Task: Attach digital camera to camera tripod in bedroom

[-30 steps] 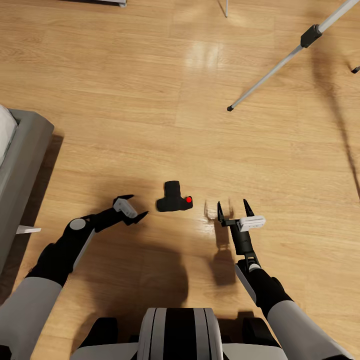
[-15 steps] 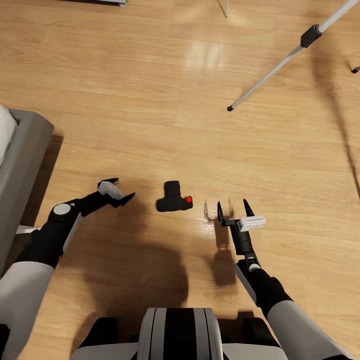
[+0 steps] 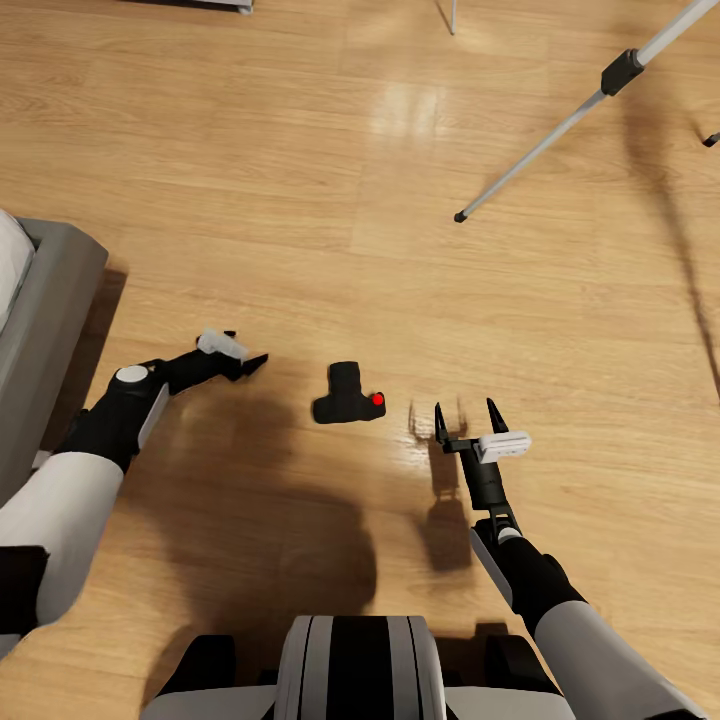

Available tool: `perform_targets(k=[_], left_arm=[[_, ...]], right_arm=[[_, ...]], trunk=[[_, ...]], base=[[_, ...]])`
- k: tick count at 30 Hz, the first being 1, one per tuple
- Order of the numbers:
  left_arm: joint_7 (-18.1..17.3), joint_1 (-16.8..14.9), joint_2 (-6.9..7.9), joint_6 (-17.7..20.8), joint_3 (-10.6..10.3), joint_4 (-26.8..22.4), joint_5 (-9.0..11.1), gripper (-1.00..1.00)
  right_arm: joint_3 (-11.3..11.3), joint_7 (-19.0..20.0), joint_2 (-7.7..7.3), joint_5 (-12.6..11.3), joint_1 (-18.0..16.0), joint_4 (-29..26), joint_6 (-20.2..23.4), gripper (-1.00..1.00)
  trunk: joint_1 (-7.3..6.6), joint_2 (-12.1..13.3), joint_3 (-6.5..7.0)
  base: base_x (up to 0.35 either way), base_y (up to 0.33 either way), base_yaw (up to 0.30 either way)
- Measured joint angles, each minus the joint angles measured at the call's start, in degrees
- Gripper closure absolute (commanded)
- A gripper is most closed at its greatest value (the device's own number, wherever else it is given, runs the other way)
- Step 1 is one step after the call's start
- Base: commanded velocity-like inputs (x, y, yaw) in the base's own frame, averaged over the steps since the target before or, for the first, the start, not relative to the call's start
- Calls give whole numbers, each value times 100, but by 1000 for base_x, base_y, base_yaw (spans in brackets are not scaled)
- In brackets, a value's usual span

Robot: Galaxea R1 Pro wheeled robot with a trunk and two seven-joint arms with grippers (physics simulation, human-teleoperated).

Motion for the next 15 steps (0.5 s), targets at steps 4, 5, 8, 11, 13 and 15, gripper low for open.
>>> perform_targets(k=[4,5,8,11,13,15], left_arm=[[0,-338,-135,-2,1,369,-2,-100],[-1,-377,-166,-10,1,405,-3,-100],[-24,-463,-310,-39,-11,453,-4,-100],[-86,-492,-423,-53,-65,424,-6,-100],[-156,-495,-491,-61,-161,409,-7,-100],[-245,-491,-540,-66,-320,399,-8,-100]], right_arm=[[0,0,0,0,0,0,0,-100],[0,0,0,0,0,0,0,-100],[0,1,0,0,0,0,0,-100],[0,1,0,0,0,0,0,-100],[0,0,0,0,0,0,0,-100],[0,0,0,0,0,0,0,-100]], trunk=[[0,0,0],[0,0,0],[0,0,0],[0,0,0],[0,0,0],[0,0,0]], base=[[0,0,0],[0,0,0],[0,0,0],[0,0,0],[0,0,0],[0,0,0]])
